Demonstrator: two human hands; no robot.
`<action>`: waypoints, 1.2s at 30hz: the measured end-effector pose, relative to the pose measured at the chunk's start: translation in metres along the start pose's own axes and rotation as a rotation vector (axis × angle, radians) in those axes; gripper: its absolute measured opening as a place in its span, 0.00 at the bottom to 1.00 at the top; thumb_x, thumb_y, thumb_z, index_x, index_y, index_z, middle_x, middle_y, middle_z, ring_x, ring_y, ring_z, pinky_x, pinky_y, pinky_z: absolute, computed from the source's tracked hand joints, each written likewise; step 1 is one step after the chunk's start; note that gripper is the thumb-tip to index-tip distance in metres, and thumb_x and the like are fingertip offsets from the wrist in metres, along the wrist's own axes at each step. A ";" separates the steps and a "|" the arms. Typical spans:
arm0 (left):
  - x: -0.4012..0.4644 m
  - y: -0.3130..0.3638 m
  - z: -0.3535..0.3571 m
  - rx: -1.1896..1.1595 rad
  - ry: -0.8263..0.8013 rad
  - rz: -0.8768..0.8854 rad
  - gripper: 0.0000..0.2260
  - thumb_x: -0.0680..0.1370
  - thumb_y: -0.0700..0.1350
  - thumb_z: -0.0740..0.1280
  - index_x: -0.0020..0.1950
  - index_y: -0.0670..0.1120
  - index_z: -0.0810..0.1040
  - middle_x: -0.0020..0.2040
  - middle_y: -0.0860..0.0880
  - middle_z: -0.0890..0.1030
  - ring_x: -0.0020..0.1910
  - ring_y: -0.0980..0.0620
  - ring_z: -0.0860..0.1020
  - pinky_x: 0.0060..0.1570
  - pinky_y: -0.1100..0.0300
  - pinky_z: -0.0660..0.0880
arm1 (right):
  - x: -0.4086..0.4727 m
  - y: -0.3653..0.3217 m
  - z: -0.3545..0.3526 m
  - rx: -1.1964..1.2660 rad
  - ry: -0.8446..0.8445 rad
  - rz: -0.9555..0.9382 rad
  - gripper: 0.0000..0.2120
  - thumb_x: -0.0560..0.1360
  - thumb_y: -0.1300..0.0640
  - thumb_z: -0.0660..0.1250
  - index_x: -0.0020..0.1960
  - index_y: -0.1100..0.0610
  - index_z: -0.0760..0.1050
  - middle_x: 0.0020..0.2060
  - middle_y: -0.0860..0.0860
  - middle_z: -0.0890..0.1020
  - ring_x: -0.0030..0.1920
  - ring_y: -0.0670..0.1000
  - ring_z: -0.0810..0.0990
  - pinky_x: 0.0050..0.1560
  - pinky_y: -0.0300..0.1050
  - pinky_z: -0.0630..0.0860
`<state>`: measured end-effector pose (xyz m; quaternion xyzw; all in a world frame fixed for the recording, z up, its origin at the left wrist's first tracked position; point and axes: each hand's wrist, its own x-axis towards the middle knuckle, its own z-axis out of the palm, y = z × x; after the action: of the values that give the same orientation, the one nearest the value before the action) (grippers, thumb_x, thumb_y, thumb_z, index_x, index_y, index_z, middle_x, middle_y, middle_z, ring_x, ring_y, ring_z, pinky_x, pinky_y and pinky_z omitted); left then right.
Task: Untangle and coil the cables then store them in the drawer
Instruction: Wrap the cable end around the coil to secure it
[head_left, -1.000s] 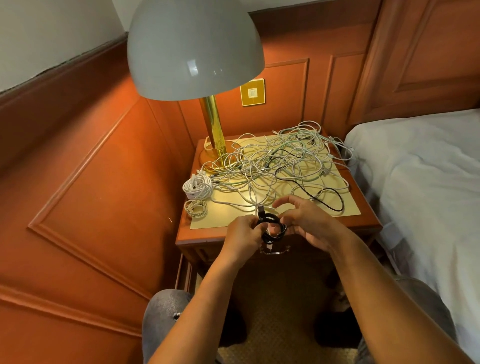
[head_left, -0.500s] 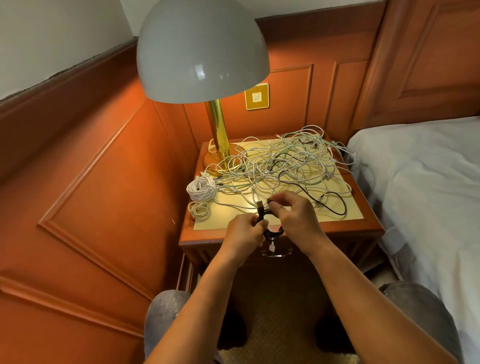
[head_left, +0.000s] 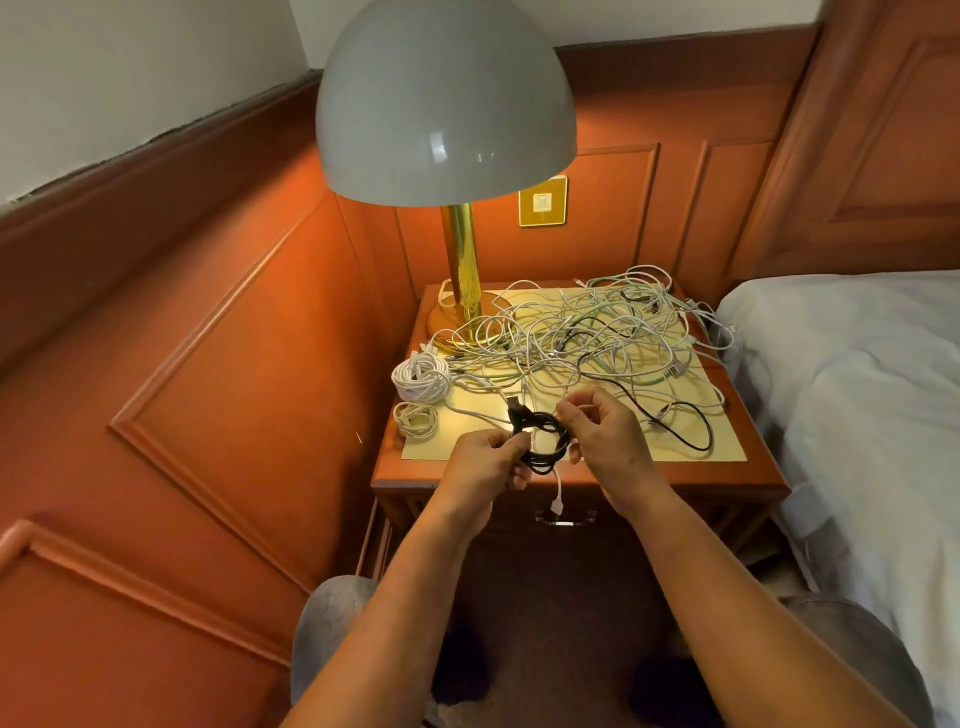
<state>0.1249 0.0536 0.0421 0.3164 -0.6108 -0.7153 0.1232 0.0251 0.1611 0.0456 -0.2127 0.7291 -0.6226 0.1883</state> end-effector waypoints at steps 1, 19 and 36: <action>0.002 0.000 -0.001 -0.015 0.014 -0.003 0.08 0.80 0.38 0.64 0.42 0.37 0.76 0.34 0.42 0.74 0.26 0.55 0.72 0.26 0.65 0.69 | -0.003 0.000 0.001 0.004 -0.001 -0.006 0.05 0.80 0.58 0.64 0.50 0.59 0.76 0.40 0.54 0.80 0.36 0.49 0.77 0.32 0.42 0.73; 0.025 -0.035 -0.072 0.143 0.378 0.066 0.06 0.79 0.38 0.64 0.49 0.45 0.81 0.47 0.44 0.83 0.46 0.42 0.82 0.50 0.44 0.79 | 0.022 0.033 0.087 0.049 -0.123 0.215 0.05 0.76 0.66 0.67 0.46 0.58 0.76 0.43 0.57 0.80 0.39 0.50 0.79 0.35 0.40 0.74; 0.097 -0.024 -0.136 0.383 0.597 0.151 0.08 0.76 0.38 0.66 0.55 0.41 0.80 0.49 0.46 0.82 0.46 0.50 0.78 0.44 0.63 0.70 | 0.102 0.034 0.176 -0.105 -0.111 0.177 0.08 0.73 0.66 0.68 0.40 0.54 0.77 0.37 0.55 0.81 0.38 0.57 0.81 0.48 0.58 0.79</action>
<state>0.1375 -0.1042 -0.0172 0.4828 -0.6925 -0.4528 0.2871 0.0323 -0.0353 -0.0163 -0.1913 0.7650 -0.5520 0.2711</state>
